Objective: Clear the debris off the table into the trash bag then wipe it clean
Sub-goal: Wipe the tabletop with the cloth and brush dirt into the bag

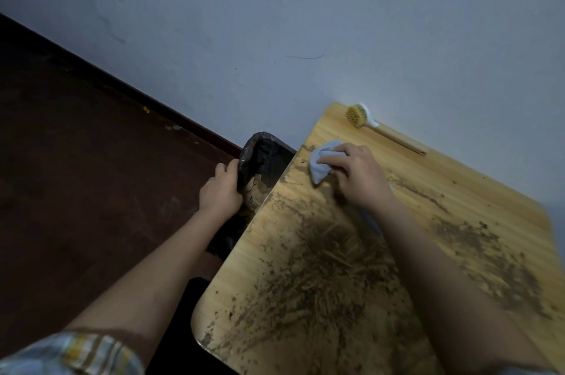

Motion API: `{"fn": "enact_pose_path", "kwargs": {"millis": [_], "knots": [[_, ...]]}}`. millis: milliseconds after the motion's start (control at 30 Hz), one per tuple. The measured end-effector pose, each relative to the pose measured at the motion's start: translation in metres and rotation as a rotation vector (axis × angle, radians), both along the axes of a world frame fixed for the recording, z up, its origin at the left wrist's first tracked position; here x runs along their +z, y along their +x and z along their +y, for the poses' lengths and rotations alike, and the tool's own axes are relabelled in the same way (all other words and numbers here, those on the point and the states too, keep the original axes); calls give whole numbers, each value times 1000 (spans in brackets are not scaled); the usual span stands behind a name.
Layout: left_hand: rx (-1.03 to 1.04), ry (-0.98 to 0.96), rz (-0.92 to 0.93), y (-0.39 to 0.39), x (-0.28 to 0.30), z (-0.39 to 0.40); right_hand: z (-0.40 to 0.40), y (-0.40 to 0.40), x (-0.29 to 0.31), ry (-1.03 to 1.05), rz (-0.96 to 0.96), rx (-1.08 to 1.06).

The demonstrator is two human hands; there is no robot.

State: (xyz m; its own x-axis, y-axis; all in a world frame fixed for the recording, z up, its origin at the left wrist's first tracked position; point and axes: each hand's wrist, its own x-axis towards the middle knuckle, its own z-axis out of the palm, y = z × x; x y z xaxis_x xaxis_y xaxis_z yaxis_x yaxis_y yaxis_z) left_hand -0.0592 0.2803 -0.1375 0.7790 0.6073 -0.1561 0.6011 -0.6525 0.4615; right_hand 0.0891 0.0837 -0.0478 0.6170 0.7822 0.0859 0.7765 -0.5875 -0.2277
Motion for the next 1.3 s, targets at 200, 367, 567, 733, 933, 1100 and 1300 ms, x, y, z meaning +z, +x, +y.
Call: {"fn": "enact_pose_path", "kwargs": {"millis": [200,367,567,733,933,1100,1300], "knots": [[5,5,15,-10,2,-5,-49,0,-1,-49,29,-122],[15,-20,0,-19,3,-9,-79,-11,-5,-113,-5,-151],[16,-24,7,-25,5,-11,-97,-19,-10,-188,-36,-189],[6,-26,35,-30,2,-12,-103,-20,-19,-226,-22,-238],[24,-51,49,-34,-2,-12,-91,-24,-40,-134,39,-280],[44,-68,27,-32,-2,-12,-57,-30,-44,-118,37,-134],[45,-75,13,-29,2,-10,-43,-28,-32,-26,53,-65]]}}
